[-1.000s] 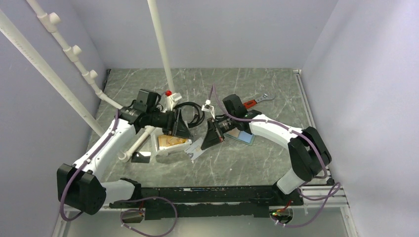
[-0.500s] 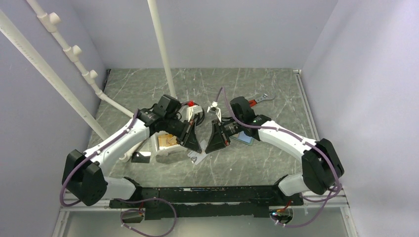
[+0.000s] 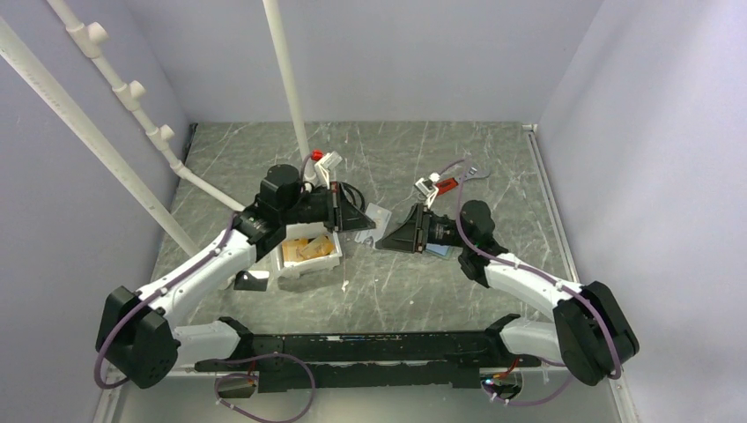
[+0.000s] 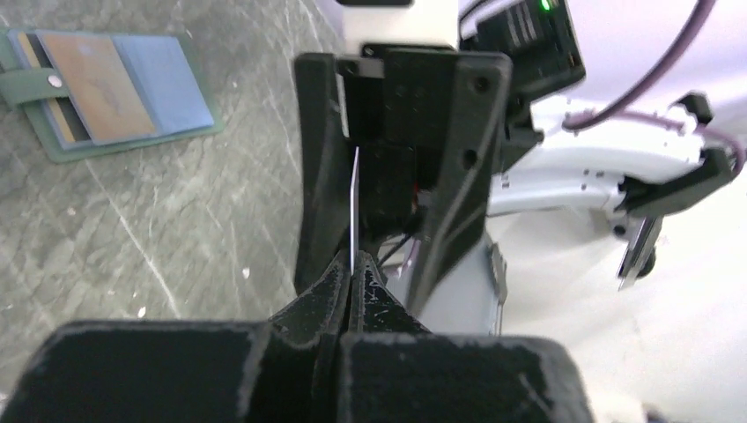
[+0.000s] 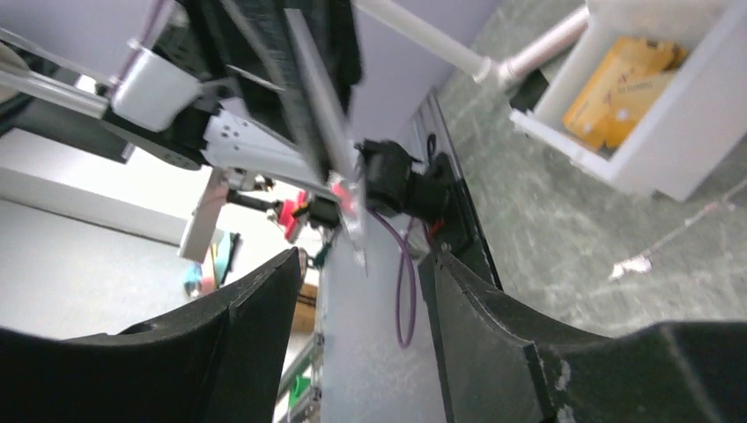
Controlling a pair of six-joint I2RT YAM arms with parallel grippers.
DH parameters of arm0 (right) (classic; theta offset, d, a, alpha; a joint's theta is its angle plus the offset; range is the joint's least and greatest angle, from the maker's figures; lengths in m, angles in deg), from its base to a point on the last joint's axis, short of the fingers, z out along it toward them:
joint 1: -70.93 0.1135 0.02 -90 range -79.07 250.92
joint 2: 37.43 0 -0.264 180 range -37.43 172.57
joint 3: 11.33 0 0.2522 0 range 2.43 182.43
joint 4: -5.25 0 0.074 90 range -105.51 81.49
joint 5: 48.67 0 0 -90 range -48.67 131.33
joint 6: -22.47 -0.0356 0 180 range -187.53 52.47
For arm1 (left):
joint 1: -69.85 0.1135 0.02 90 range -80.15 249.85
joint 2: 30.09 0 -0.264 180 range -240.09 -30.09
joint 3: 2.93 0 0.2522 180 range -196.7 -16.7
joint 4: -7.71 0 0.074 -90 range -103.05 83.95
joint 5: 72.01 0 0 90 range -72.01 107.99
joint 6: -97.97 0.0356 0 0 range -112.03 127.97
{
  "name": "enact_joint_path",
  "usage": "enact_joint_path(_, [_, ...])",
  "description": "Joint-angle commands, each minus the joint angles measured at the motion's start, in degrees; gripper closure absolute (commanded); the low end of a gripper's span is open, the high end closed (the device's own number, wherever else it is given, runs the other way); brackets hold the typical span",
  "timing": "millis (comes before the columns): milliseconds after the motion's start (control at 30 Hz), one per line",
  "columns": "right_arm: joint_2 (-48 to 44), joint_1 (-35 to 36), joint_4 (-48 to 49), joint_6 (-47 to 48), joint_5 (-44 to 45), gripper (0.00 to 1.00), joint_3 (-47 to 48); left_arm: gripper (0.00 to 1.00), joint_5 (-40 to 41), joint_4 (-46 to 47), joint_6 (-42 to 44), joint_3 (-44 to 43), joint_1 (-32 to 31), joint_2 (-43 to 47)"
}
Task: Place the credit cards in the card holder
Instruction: Pick up the credit card from the storage box, then insert the credit card into the card holder.
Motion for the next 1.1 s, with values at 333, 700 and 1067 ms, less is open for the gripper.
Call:
enact_joint_path(333, [-4.1,-0.6,17.1,-12.1,15.4,1.0,-3.4,1.0,8.3,21.2,-11.8,0.3,-3.4,-5.9])
enact_joint_path(700, [-6.3,-23.9,-36.4,22.8,14.7,1.0,-3.2,0.48,14.7,-20.3,2.7,-20.8,-4.0,-25.8])
enact_joint_path(1067, [11.9,-34.9,-26.9,29.7,-0.5,1.0,-4.5,0.8,8.7,-18.9,10.1,-37.5,-7.0,-50.9])
